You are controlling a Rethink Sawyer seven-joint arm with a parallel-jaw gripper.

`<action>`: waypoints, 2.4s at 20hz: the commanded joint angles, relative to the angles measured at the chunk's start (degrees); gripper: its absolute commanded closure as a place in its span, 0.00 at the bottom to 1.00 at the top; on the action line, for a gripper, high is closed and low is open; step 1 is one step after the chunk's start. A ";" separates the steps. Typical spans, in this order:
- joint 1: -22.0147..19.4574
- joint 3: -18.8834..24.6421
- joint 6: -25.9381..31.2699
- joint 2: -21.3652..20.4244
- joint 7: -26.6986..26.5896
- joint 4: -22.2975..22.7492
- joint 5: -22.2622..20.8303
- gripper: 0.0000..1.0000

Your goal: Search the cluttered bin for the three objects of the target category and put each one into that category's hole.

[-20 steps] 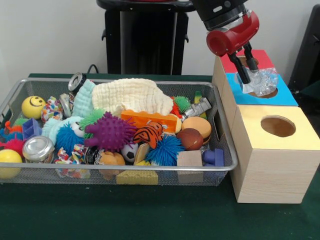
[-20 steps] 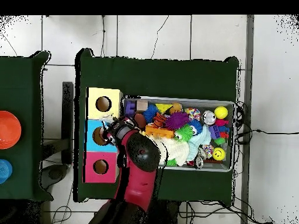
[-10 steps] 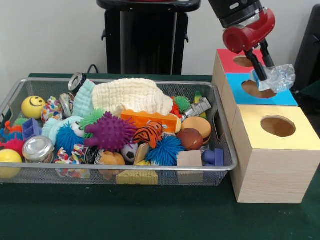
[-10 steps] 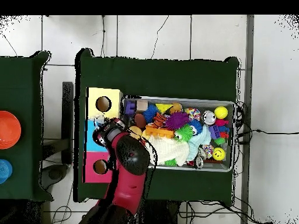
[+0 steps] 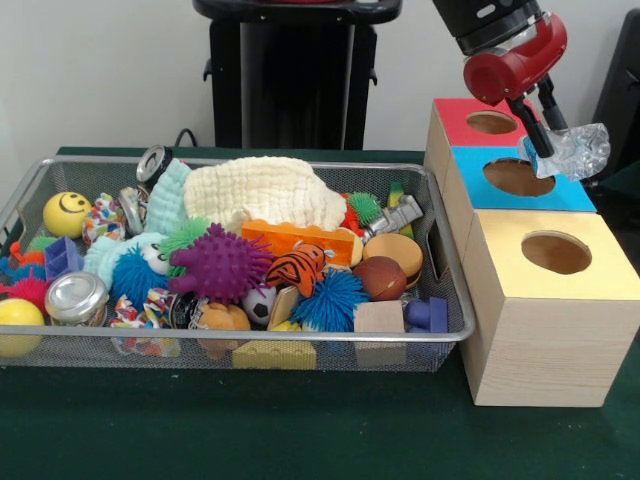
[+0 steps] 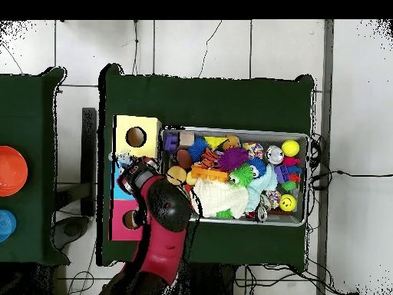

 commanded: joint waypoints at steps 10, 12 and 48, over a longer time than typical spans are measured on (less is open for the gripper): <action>-3.36 5.02 10.24 5.22 -22.91 2.09 2.76 1.00; -3.48 4.85 10.60 5.65 -23.80 2.09 2.74 1.00; -0.71 1.92 7.41 1.43 -27.63 -0.56 3.13 1.00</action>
